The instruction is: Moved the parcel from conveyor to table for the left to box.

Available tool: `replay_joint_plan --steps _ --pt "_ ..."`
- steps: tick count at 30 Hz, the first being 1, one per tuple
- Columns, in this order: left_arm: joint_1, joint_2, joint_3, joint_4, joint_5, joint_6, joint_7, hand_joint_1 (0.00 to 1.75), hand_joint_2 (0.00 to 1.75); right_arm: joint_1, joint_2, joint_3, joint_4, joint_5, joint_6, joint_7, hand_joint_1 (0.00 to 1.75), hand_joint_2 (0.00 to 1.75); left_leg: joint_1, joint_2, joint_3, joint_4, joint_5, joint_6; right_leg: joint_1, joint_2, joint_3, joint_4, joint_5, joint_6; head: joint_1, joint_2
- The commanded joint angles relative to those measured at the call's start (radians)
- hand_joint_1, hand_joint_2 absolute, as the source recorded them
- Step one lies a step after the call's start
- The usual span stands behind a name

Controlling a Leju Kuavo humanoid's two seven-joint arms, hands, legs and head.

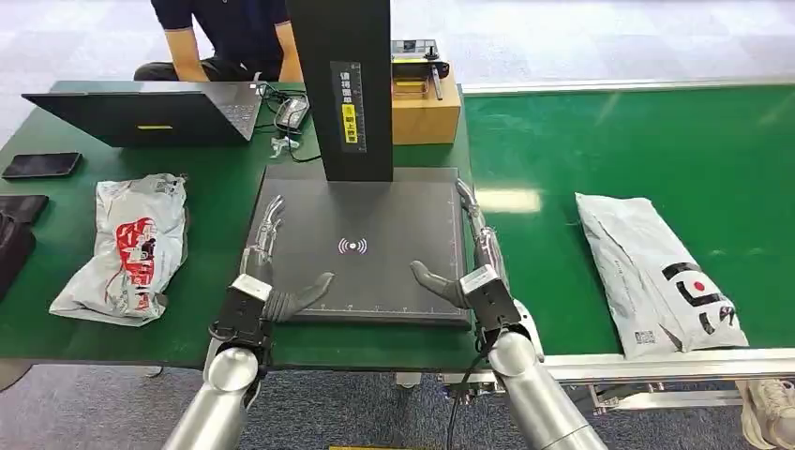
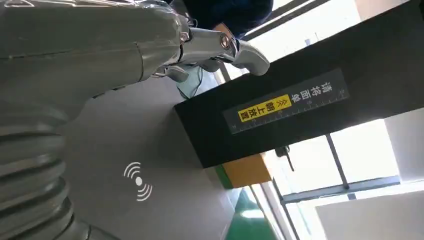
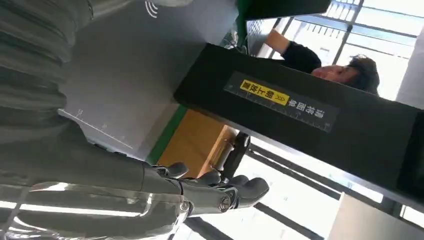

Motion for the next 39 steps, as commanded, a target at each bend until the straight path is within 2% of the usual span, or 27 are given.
replay_joint_plan --steps 1,6,7,8,12,14,18,22,23,27,29,39 --pt "-0.016 0.012 -0.018 0.019 0.002 -0.010 0.004 0.00 1.75 -0.010 -0.022 0.024 0.028 -0.007 -0.005 0.002 0.00 1.75 0.001 -0.001 0.004 -0.002 -0.001 -0.003 0.000 0.000 0.005 -0.002 -0.001 0.002 0.000 0.000" --pt "-0.018 0.011 -0.019 0.024 0.004 -0.010 0.003 0.00 1.75 -0.010 -0.023 0.026 0.029 -0.001 -0.008 0.007 0.00 1.75 0.001 -0.001 0.002 -0.001 0.000 -0.002 0.000 0.000 0.002 -0.001 0.000 0.001 0.000 0.000" --pt "-0.019 0.011 -0.019 0.027 0.005 -0.009 0.003 0.00 1.75 -0.010 -0.022 0.026 0.029 0.001 -0.009 0.008 0.00 1.75 0.001 -0.002 0.008 -0.003 -0.001 -0.004 0.000 -0.001 0.008 -0.003 -0.001 0.003 0.000 0.000" --pt "-0.020 0.010 -0.019 0.029 0.005 -0.007 0.003 0.00 1.75 -0.011 -0.022 0.027 0.029 0.001 -0.008 0.008 0.00 1.75 0.001 -0.001 0.003 -0.001 0.000 -0.002 0.000 -0.001 0.004 -0.001 -0.001 0.002 0.000 0.000" --pt "-0.011 0.011 -0.020 0.027 0.012 0.002 -0.001 0.00 1.75 -0.019 -0.022 0.028 0.039 0.001 -0.001 0.008 0.00 1.75 0.000 -0.001 0.002 -0.001 0.000 -0.002 0.000 0.000 0.002 -0.001 0.000 0.001 0.000 0.000" --pt "-0.003 0.011 -0.022 0.018 0.014 0.001 -0.001 0.00 1.75 -0.020 -0.025 0.028 0.042 0.005 -0.001 0.008 0.00 1.75 0.001 -0.001 0.007 -0.003 -0.001 -0.003 0.000 0.000 0.007 -0.003 -0.001 0.003 0.000 0.000" --pt "-0.003 0.010 -0.024 0.015 0.013 -0.004 0.001 0.00 1.75 -0.013 -0.033 0.018 0.043 0.016 -0.016 0.014 0.00 1.75 0.000 -0.001 0.002 -0.001 0.000 -0.001 0.000 0.000 0.002 -0.001 0.000 0.001 0.000 0.000" --pt "-0.018 0.011 -0.027 0.041 0.013 -0.005 -0.003 0.00 1.75 0.004 -0.045 0.005 0.038 0.030 -0.022 0.016 0.00 1.75 0.001 -0.004 0.007 -0.003 -0.001 -0.004 0.000 -0.002 0.008 -0.004 -0.001 0.003 0.000 0.000" --pt "-0.026 0.010 -0.028 0.053 0.017 -0.004 -0.009 0.00 1.75 0.003 -0.047 0.003 0.040 0.038 -0.024 0.016 0.00 1.75 0.001 -0.002 0.003 -0.001 0.000 -0.002 0.000 -0.001 0.003 -0.001 -0.001 0.001 0.000 0.000" --pt "-0.047 0.011 -0.036 0.081 0.024 -0.013 -0.020 0.00 1.75 0.003 -0.056 -0.005 0.036 0.049 -0.034 0.020 0.00 1.75 0.000 -0.002 0.002 -0.001 0.000 -0.001 0.000 -0.001 0.002 -0.001 0.000 0.001 0.000 0.000" --pt "-0.059 0.008 -0.044 0.098 0.027 -0.018 -0.028 0.00 1.75 0.015 -0.066 -0.010 0.027 0.050 -0.040 0.021 0.00 1.75 0.001 -0.004 0.005 -0.002 0.000 -0.003 0.000 -0.003 0.006 -0.003 -0.001 0.003 0.000 0.000" --pt "-0.120 -0.009 -0.065 0.154 0.020 -0.034 -0.029 0.00 1.75 0.066 -0.078 -0.046 -0.046 0.072 -0.073 0.043 0.00 1.75 0.001 -0.005 0.004 -0.001 0.000 -0.003 0.000 -0.004 0.005 -0.001 -0.002 0.002 0.000 0.000"
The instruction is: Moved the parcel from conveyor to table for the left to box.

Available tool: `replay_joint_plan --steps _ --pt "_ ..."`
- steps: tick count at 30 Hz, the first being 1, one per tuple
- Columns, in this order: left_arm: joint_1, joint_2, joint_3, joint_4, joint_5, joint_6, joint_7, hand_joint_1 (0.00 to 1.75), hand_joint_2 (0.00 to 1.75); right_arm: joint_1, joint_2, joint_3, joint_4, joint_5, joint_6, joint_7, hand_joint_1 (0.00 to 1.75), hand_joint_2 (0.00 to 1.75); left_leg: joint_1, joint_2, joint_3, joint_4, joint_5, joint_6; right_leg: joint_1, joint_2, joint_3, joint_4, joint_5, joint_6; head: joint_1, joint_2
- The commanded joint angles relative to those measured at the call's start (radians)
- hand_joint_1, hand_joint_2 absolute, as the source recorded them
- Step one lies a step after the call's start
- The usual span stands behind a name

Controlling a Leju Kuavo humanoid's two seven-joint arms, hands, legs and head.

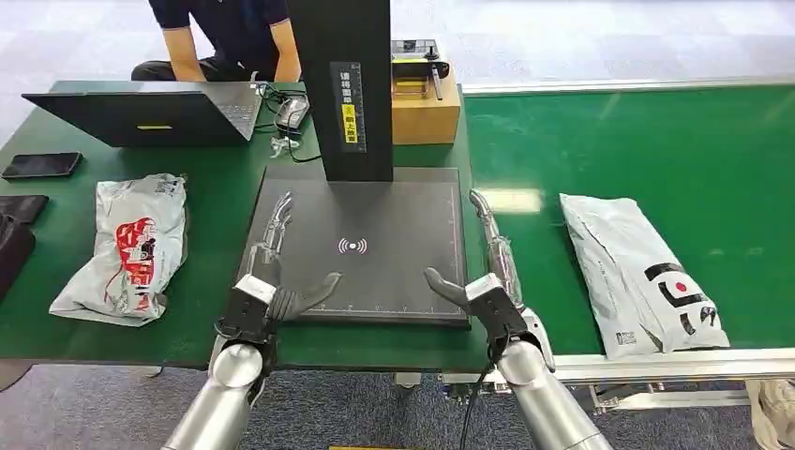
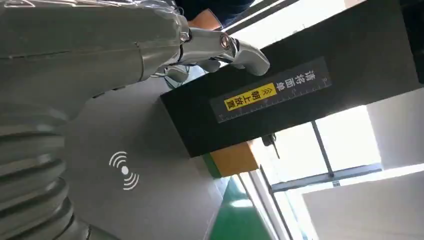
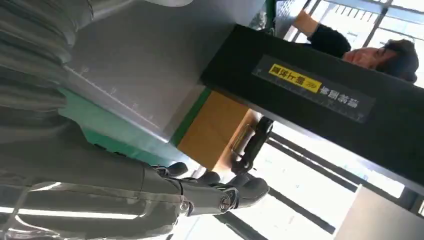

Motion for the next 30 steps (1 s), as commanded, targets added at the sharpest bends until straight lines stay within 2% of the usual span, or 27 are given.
replay_joint_plan --steps 1,8,10,17,22,24,30 --pt "-0.089 -0.009 -0.036 0.125 -0.004 -0.013 0.008 0.00 1.75 0.026 -0.036 -0.031 -0.038 0.012 -0.007 0.022 0.00 1.75 0.001 -0.004 0.003 -0.001 0.000 -0.002 0.000 -0.003 0.004 -0.001 -0.001 0.002 0.000 0.000" --pt "-0.079 -0.012 -0.039 0.120 -0.002 -0.017 0.008 0.00 1.75 0.035 -0.045 -0.043 -0.034 0.023 -0.016 0.033 0.00 1.75 0.000 -0.002 0.002 -0.001 0.000 -0.001 0.000 -0.002 0.003 -0.001 -0.001 0.001 0.000 0.000" --pt "-0.069 -0.015 -0.041 0.104 -0.006 -0.021 0.013 0.00 1.75 0.052 -0.048 -0.058 -0.047 0.043 -0.043 0.050 0.00 1.75 0.001 -0.004 0.006 -0.002 -0.001 -0.003 0.000 -0.002 0.007 -0.002 -0.002 0.003 0.000 0.000" --pt "-0.055 -0.021 -0.035 0.091 -0.018 -0.024 0.027 0.00 1.75 0.077 -0.043 -0.087 -0.064 0.085 -0.069 0.098 0.00 1.75 0.000 -0.002 0.002 -0.001 0.000 -0.001 0.000 -0.001 0.003 -0.001 -0.001 0.001 0.000 0.000" --pt "-0.052 -0.025 -0.034 0.078 -0.023 -0.029 0.040 0.00 1.75 0.084 -0.035 -0.116 -0.073 0.105 -0.090 0.143 0.00 1.75 0.001 -0.003 0.005 -0.002 -0.001 -0.003 0.000 -0.002 0.006 -0.002 -0.001 0.002 0.000 0.000" --pt "-0.049 -0.029 -0.036 0.072 -0.028 -0.029 0.049 0.00 1.75 0.095 -0.029 -0.138 -0.084 0.102 -0.092 0.155 0.00 1.75 0.000 -0.002 0.001 -0.001 0.000 -0.001 0.000 -0.001 0.001 0.000 0.000 0.001 0.000 0.000" --pt "-0.032 -0.027 -0.035 0.061 -0.035 -0.025 0.059 0.00 1.75 0.113 -0.025 -0.169 -0.085 0.104 -0.102 0.177 0.00 1.75 0.001 -0.003 0.005 -0.002 -0.001 -0.003 0.000 -0.002 0.007 -0.002 -0.002 0.003 0.000 0.000"
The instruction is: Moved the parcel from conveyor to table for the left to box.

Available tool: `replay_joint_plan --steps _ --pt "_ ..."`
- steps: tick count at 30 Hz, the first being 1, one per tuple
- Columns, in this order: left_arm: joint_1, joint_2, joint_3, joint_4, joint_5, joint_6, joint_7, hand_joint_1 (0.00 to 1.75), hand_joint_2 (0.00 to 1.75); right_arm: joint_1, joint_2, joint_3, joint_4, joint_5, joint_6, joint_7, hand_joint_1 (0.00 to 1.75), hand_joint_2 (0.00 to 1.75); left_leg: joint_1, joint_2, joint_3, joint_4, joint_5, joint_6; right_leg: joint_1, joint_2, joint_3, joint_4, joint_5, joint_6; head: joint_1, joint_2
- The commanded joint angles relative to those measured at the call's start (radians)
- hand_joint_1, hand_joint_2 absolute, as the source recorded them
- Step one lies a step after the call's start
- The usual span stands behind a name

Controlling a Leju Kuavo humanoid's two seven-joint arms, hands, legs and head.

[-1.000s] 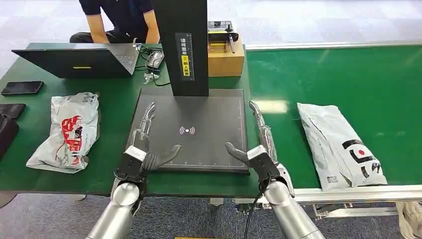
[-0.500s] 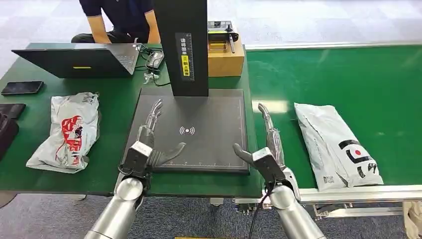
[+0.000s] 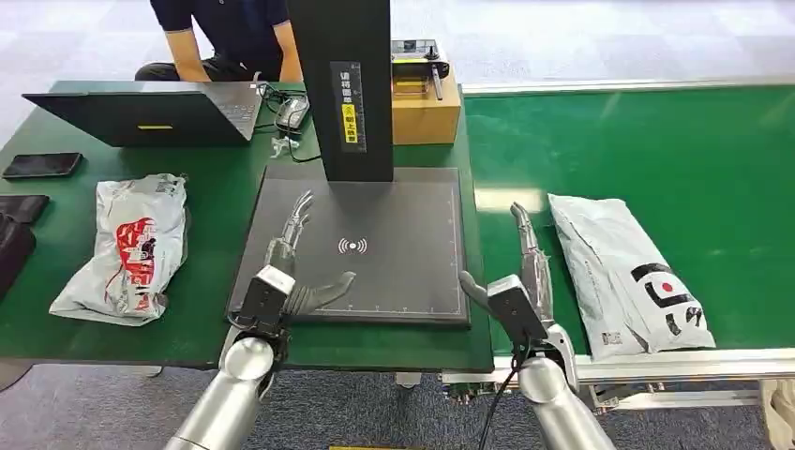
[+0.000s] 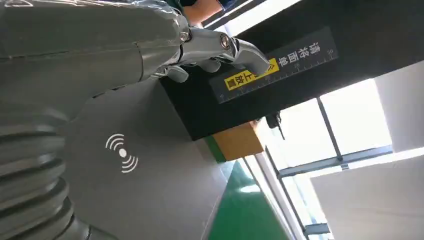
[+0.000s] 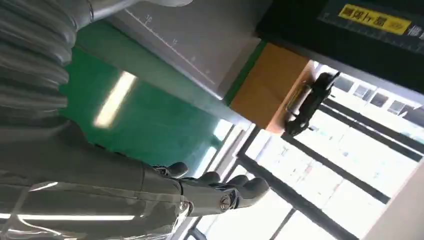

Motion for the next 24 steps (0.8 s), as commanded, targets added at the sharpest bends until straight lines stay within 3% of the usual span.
replay_joint_plan --steps 1,24 --pt "0.000 -0.003 -0.013 0.017 -0.009 0.001 0.017 0.00 1.75 0.024 0.004 -0.072 0.003 0.000 -0.016 0.027 0.00 1.75 0.001 -0.002 0.004 -0.001 -0.001 -0.002 0.000 -0.001 0.005 -0.002 -0.001 0.002 0.000 0.000" --pt "-0.029 -0.021 -0.023 0.061 -0.017 -0.015 0.017 0.00 1.75 0.112 0.062 -0.223 -0.098 0.117 -0.093 0.112 0.00 1.75 0.001 -0.003 0.004 -0.001 -0.001 -0.002 0.000 -0.003 0.004 -0.001 -0.001 0.002 0.000 0.000"
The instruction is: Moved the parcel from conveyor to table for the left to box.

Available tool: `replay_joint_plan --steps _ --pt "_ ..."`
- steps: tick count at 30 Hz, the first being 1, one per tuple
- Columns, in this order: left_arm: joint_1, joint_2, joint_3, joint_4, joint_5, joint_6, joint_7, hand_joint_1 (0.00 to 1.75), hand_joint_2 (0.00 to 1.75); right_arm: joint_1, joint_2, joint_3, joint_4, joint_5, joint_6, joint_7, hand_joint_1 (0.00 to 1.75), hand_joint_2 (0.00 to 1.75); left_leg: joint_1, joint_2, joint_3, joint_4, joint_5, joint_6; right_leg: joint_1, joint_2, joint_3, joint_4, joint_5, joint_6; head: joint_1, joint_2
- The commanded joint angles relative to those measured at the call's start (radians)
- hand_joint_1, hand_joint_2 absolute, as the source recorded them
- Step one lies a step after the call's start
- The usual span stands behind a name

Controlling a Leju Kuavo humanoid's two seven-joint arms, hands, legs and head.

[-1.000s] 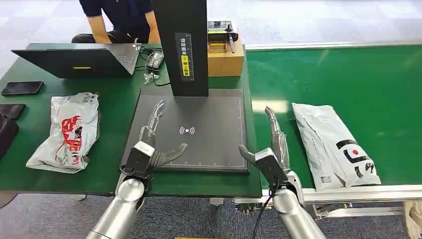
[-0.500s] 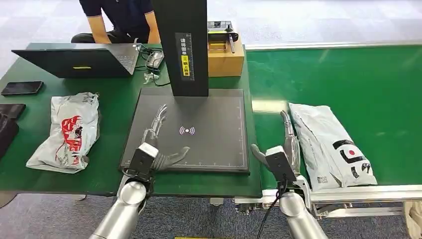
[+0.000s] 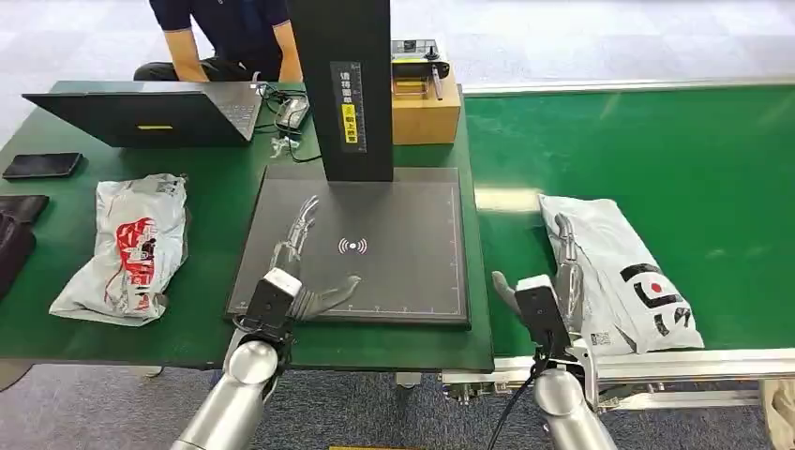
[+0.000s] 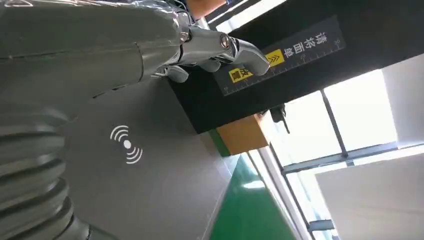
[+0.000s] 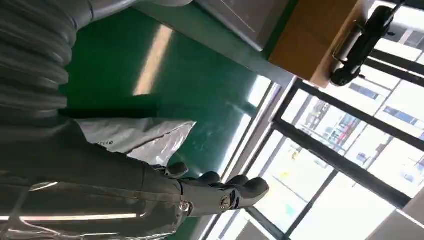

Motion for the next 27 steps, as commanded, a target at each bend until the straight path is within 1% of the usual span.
replay_joint_plan --steps 1,2,3,4,6,7,9,11,13,16,19,21,22,23,25,26,27 --pt "-0.034 -0.005 -0.023 0.051 -0.005 -0.013 0.010 0.00 1.75 0.039 0.037 -0.105 -0.028 0.038 -0.024 0.028 0.00 1.75 0.000 -0.002 0.002 -0.001 0.000 -0.002 0.000 -0.001 0.002 -0.001 -0.001 0.001 0.000 0.000" --pt "-0.033 -0.005 -0.023 0.051 -0.005 -0.013 0.010 0.00 1.75 0.041 0.036 -0.106 -0.029 0.038 -0.024 0.028 0.00 1.75 0.001 -0.003 0.007 -0.002 -0.001 -0.004 0.000 -0.002 0.008 -0.003 -0.002 0.003 0.000 0.000" --pt "-0.031 -0.004 -0.024 0.048 -0.005 -0.017 0.010 0.00 1.75 0.048 0.038 -0.116 -0.032 0.045 -0.028 0.033 0.00 1.75 0.001 -0.002 0.002 -0.001 0.000 -0.002 0.000 -0.002 0.003 -0.001 -0.001 0.001 0.000 0.000" --pt "-0.031 -0.003 -0.025 0.047 -0.007 -0.020 0.011 0.00 1.75 0.051 0.040 -0.123 -0.035 0.050 -0.029 0.035 0.00 1.75 0.001 -0.003 0.004 -0.001 -0.001 -0.003 0.000 -0.002 0.005 -0.001 -0.001 0.002 0.000 0.000" --pt "-0.034 -0.004 -0.026 0.048 -0.008 -0.022 0.012 0.00 1.75 0.055 0.041 -0.130 -0.037 0.051 -0.031 0.037 0.00 1.75 0.000 -0.002 0.002 -0.001 0.000 -0.002 0.000 -0.001 0.002 -0.001 -0.001 0.001 0.000 0.000" --pt "-0.038 -0.004 -0.027 0.052 -0.011 -0.024 0.012 0.00 1.75 0.059 0.047 -0.142 -0.043 0.056 -0.031 0.048 0.00 1.75 0.001 -0.003 0.004 -0.001 -0.001 -0.003 0.000 -0.002 0.005 -0.002 -0.001 0.002 0.000 0.000" --pt "-0.040 -0.005 -0.027 0.053 -0.011 -0.025 0.013 0.00 1.75 0.058 0.048 -0.148 -0.043 0.068 -0.036 0.056 0.00 1.75 0.000 -0.002 0.001 -0.001 0.000 -0.001 0.000 -0.001 0.002 -0.001 -0.001 0.001 0.000 0.000" --pt "-0.041 -0.003 -0.026 0.053 -0.012 -0.025 0.014 0.00 1.75 0.056 0.051 -0.155 -0.040 0.081 -0.043 0.065 0.00 1.75 0.001 -0.003 0.005 -0.002 -0.001 -0.003 0.000 -0.002 0.006 -0.002 -0.002 0.002 0.000 0.000" --pt "-0.042 -0.002 -0.025 0.053 -0.013 -0.026 0.015 0.00 1.75 0.050 0.055 -0.167 -0.031 0.083 -0.044 0.068 0.00 1.75 0.000 -0.002 0.002 -0.001 0.000 -0.002 0.000 -0.001 0.002 -0.001 -0.001 0.001 0.000 0.000" --pt "-0.043 0.000 -0.024 0.052 -0.013 -0.027 0.016 0.00 1.75 0.040 0.054 -0.173 -0.017 0.086 -0.040 0.075 0.00 1.75 0.001 -0.002 0.005 -0.001 -0.001 -0.003 0.000 -0.001 0.005 -0.001 -0.001 0.002 0.000 0.000" --pt "-0.044 0.000 -0.024 0.052 -0.014 -0.027 0.017 0.00 1.75 0.028 0.055 -0.175 -0.003 0.089 -0.037 0.080 0.00 1.75 0.001 -0.001 0.002 -0.001 0.000 -0.002 0.000 0.000 0.002 -0.001 0.000 0.001 0.000 0.000" --pt "-0.044 0.000 -0.024 0.052 -0.014 -0.026 0.017 0.00 1.75 0.025 0.056 -0.177 0.001 0.090 -0.036 0.082 0.00 1.75 0.001 -0.001 0.006 -0.002 -0.001 -0.003 0.000 0.000 0.007 -0.003 -0.001 0.003 0.000 0.000" --pt "-0.044 0.000 -0.024 0.051 -0.014 -0.025 0.017 0.00 1.75 0.020 0.056 -0.178 0.007 0.093 -0.034 0.087 0.00 1.75 0.001 -0.001 0.002 -0.001 -0.001 -0.002 0.000 0.000 0.003 -0.001 0.000 0.001 0.000 0.000" --pt "-0.044 0.000 -0.023 0.051 -0.014 -0.024 0.018 0.00 1.75 0.017 0.057 -0.179 0.009 0.095 -0.033 0.089 0.00 1.75 0.001 -0.001 0.004 -0.001 -0.001 -0.003 0.000 0.000 0.005 -0.001 -0.001 0.002 0.000 0.000" --pt "-0.044 0.000 -0.023 0.049 -0.014 -0.022 0.019 0.00 1.75 0.010 0.056 -0.181 0.017 0.096 -0.031 0.092 0.00 1.75 0.000 0.000 0.002 -0.001 0.000 -0.001 0.000 0.000 0.002 -0.001 0.000 0.001 0.000 0.000" --pt "-0.043 0.000 -0.022 0.047 -0.015 -0.022 0.020 0.00 1.75 0.007 0.057 -0.182 0.021 0.097 -0.030 0.093 0.00 1.75 0.001 -0.001 0.004 -0.001 -0.001 -0.003 0.000 0.000 0.004 -0.001 -0.001 0.002 0.000 0.000" --pt "-0.043 0.000 -0.022 0.047 -0.015 -0.022 0.020 0.00 1.75 0.007 0.057 -0.182 0.021 0.097 -0.030 0.093 0.00 1.75 0.001 -0.001 0.003 -0.001 -0.001 -0.002 0.000 0.000 0.003 -0.001 0.000 0.002 0.000 0.000"
